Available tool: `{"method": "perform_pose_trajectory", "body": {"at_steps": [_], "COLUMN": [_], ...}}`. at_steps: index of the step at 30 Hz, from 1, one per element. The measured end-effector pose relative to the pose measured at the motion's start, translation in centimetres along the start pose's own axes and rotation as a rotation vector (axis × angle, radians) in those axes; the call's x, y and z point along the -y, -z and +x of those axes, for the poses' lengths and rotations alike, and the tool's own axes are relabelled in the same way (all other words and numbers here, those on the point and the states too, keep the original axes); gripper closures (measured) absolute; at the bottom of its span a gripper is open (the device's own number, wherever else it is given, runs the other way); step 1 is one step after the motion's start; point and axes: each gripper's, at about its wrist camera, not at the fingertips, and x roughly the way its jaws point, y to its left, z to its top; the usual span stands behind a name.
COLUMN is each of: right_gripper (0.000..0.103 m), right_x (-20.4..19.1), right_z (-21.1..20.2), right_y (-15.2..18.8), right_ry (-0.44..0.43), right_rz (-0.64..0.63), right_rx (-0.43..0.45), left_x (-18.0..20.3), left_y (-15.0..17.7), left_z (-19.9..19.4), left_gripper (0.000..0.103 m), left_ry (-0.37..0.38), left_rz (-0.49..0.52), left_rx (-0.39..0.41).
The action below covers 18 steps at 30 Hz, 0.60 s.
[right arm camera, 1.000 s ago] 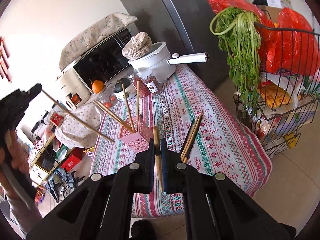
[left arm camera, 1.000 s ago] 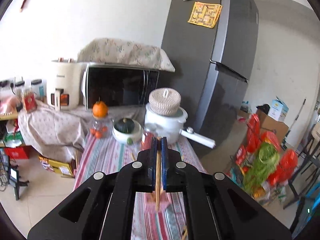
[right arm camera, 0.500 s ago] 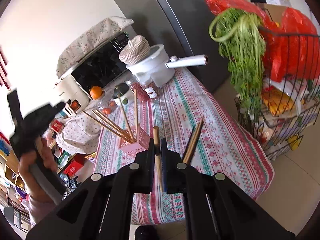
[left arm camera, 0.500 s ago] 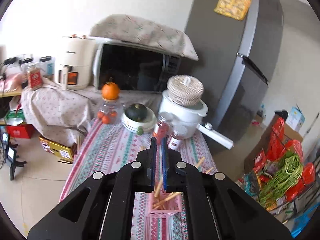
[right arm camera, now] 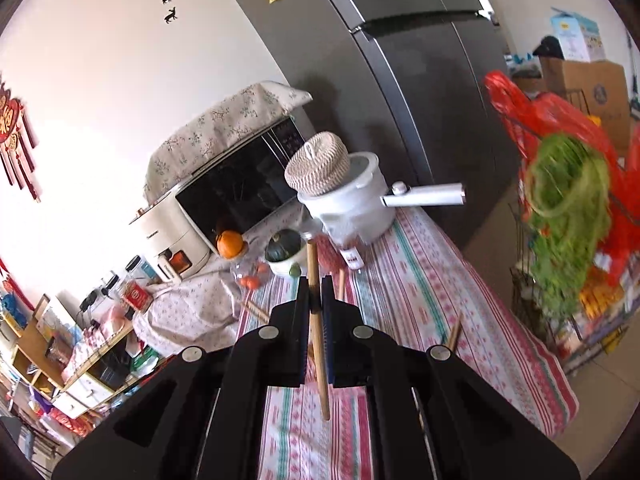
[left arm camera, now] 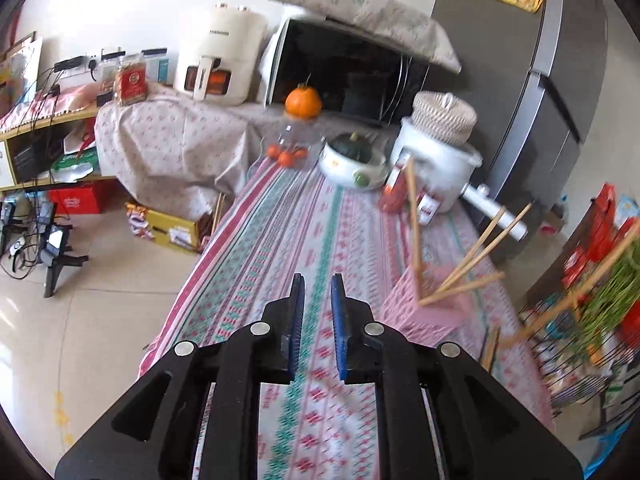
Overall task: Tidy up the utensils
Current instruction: 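Lower the held chopsticks into the pink basket and open both tools, then move both open tools back over the remaining chopsticks on the cloth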
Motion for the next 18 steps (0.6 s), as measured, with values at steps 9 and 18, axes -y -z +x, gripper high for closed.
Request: {"method": "perform_pose_trajectory", "body": {"at_steps": [9, 18], "right_gripper": [0.097, 0.091], "right_x": [-2.1, -0.9], "right_z": [5.5, 10.2], "right_y": [-0.8, 2.3], "right_ry": [0.039, 0.047], "right_rz": [-0.014, -0.015], "right_rx": [-0.007, -0.065], "left_x": [-1.8, -1.0], "left_y": [-0.9, -0.9], "left_z": [-0.1, -0.5], "left_gripper": [0.090, 0.090], "left_ry": [0.029, 0.037], "left_rz": [-0.044, -0.002], "left_rx": [0.013, 0.047]}}
